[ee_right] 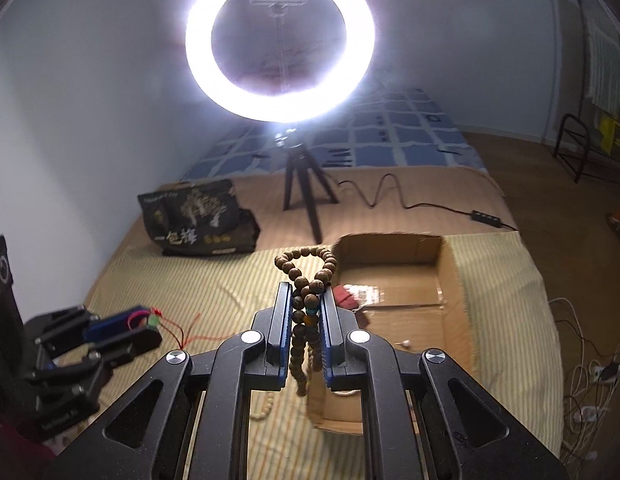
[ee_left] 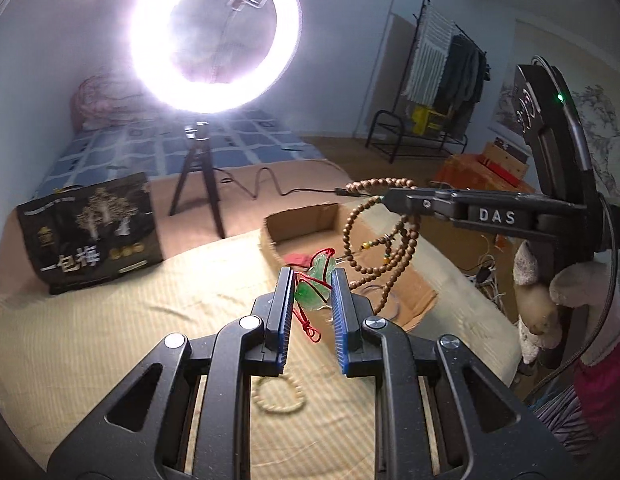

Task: Organize jewelry
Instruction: 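Lower the bead necklace into the box and open both tools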

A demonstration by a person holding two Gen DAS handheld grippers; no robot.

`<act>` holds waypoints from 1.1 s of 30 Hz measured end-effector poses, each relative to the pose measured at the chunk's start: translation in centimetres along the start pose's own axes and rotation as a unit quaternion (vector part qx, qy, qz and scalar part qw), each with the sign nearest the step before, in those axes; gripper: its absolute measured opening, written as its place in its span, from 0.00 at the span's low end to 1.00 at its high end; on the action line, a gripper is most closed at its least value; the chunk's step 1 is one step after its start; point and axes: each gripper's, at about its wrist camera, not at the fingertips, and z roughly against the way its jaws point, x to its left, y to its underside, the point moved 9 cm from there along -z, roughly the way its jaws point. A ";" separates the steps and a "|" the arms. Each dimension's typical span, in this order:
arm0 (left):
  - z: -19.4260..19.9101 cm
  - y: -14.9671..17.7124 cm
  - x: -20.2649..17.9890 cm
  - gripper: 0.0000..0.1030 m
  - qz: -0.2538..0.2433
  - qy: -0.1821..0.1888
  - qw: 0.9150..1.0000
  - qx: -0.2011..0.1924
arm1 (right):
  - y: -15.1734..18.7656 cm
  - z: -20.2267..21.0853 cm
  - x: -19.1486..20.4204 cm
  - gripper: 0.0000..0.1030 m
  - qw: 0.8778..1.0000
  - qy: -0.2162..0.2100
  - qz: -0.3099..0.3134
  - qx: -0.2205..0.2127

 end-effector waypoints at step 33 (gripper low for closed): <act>-12.9 3.4 -5.3 0.16 -0.002 0.010 0.995 0.097 | 0.3 -8.7 -11.1 0.11 0.993 0.057 -0.089 0.057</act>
